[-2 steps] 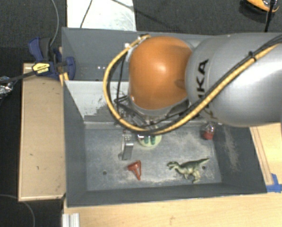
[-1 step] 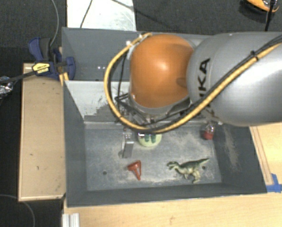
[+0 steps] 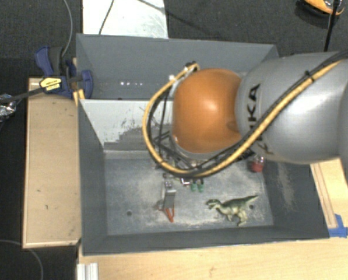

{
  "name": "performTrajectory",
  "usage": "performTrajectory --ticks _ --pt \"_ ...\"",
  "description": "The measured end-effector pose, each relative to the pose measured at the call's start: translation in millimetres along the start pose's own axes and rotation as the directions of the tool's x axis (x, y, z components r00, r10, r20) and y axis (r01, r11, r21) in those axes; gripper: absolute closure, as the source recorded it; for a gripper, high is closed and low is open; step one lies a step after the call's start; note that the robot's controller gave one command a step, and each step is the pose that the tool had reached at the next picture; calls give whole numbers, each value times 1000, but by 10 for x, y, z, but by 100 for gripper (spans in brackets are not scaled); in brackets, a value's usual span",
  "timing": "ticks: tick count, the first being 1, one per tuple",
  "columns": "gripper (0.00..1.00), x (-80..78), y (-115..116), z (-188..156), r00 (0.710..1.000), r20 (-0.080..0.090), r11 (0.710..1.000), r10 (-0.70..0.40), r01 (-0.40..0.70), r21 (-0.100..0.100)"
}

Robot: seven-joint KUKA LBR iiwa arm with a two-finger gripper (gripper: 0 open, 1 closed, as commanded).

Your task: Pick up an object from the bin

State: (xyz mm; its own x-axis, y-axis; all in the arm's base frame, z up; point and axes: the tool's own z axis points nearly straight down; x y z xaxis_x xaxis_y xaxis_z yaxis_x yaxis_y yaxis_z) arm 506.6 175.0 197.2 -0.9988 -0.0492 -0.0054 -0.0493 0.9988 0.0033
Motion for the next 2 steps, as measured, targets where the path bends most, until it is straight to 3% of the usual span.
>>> performTrajectory --ticks 1,2 --pt "0 29 -144 381 995 -5 995 -104 104 3" --pt "0 110 -497 631 991 0 991 -137 137 -2"
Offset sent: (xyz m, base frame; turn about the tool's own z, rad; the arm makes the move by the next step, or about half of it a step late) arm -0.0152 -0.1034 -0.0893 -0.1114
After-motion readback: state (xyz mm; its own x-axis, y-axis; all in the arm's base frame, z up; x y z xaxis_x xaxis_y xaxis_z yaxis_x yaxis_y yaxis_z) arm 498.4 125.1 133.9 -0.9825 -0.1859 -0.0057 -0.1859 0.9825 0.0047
